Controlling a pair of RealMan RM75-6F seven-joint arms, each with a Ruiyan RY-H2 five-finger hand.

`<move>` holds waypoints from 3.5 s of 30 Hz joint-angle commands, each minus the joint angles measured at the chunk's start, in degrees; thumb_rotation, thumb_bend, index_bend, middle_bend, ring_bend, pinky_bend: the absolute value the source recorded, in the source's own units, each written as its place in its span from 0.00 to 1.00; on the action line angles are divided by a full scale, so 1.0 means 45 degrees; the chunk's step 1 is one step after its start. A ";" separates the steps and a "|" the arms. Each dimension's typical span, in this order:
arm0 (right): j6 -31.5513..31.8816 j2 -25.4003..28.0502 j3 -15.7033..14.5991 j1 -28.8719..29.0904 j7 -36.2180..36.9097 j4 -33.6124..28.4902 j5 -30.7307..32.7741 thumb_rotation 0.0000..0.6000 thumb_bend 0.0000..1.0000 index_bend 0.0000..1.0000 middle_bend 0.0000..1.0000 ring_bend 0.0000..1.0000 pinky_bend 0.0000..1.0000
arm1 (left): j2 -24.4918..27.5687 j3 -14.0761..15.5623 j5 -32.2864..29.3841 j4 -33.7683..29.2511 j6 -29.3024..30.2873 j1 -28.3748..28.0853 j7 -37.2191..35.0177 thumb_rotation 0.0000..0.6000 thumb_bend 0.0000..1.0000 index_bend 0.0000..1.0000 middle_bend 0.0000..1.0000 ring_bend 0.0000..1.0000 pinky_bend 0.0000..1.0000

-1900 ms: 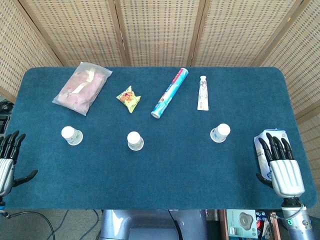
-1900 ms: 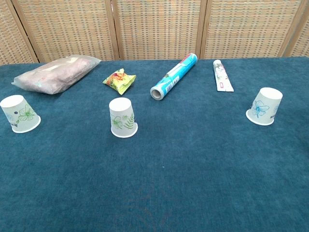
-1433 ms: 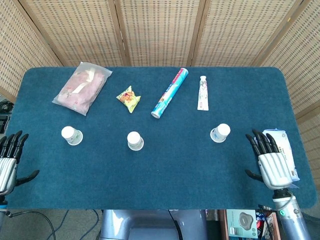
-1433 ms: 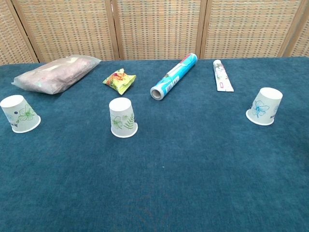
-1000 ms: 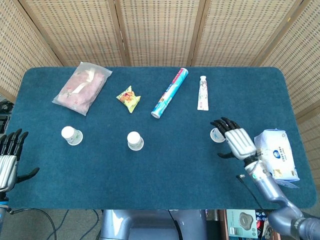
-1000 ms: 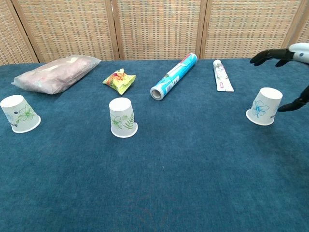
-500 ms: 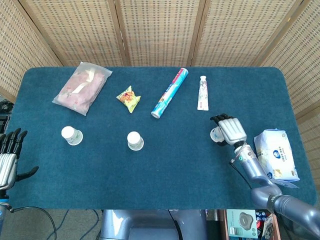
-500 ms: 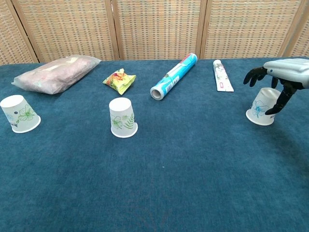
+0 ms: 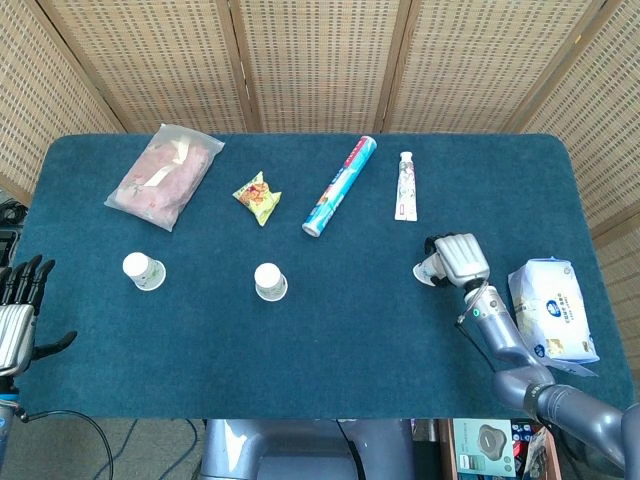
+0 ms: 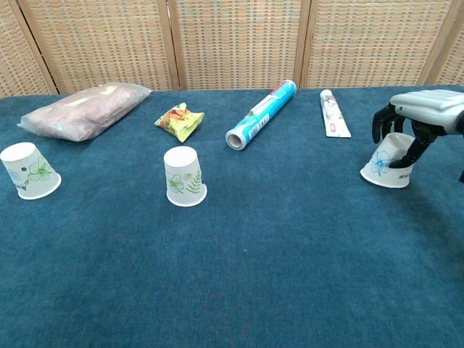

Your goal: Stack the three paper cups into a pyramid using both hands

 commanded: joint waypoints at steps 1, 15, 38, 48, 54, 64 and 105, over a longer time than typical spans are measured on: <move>0.0289 0.0460 0.0075 0.0108 0.0091 -0.1076 -0.0345 1.00 0.37 0.46 0.57 0.45 0.60 | -0.0007 0.0017 0.0000 0.0000 -0.0023 -0.0009 0.0012 1.00 0.18 0.00 0.00 0.00 0.00; 0.0266 -0.0471 0.0902 0.2389 -0.3830 -0.3966 0.0669 1.00 0.37 0.46 0.56 0.45 0.60 | 0.0143 0.0073 -0.0070 -0.0097 -0.0175 -0.0038 -0.0178 1.00 0.18 0.00 0.00 0.00 0.00; 0.0680 -0.4144 0.0902 0.4555 -0.6374 -0.1334 0.3087 1.00 0.37 0.46 0.56 0.45 0.60 | 0.0253 -0.0020 -0.0606 0.0085 -0.0852 -0.0313 -0.0489 1.00 0.18 0.00 0.00 0.00 0.00; 0.0502 -0.4490 0.0958 0.4851 -0.6798 -0.1092 0.3923 1.00 0.16 0.12 0.15 0.19 0.30 | 0.0243 -0.0052 -0.0768 0.0132 -0.0936 -0.0358 -0.0479 1.00 0.18 0.00 0.00 0.00 0.00; 0.0957 -0.3859 0.0975 0.4801 -0.7469 -0.2304 0.4620 1.00 0.04 0.00 0.00 0.06 0.16 | 0.0236 -0.0055 -0.0841 0.0176 -0.1029 -0.0404 -0.0508 1.00 0.18 0.00 0.00 0.00 0.00; 0.2546 -0.0531 0.0117 0.3443 -0.6978 -0.5175 0.2653 1.00 0.04 0.00 0.00 0.06 0.11 | 0.0195 -0.0030 -0.0723 0.0283 -0.1002 -0.0436 -0.0687 1.00 0.18 0.00 0.00 0.00 0.00; 0.9560 0.2571 -0.2801 -0.4605 0.2118 -0.3031 -0.4481 1.00 0.00 0.00 0.00 0.00 0.00 | -0.3270 -0.0981 -0.2126 0.6256 -0.6186 -0.4487 -0.1189 1.00 0.18 0.19 0.25 0.20 0.27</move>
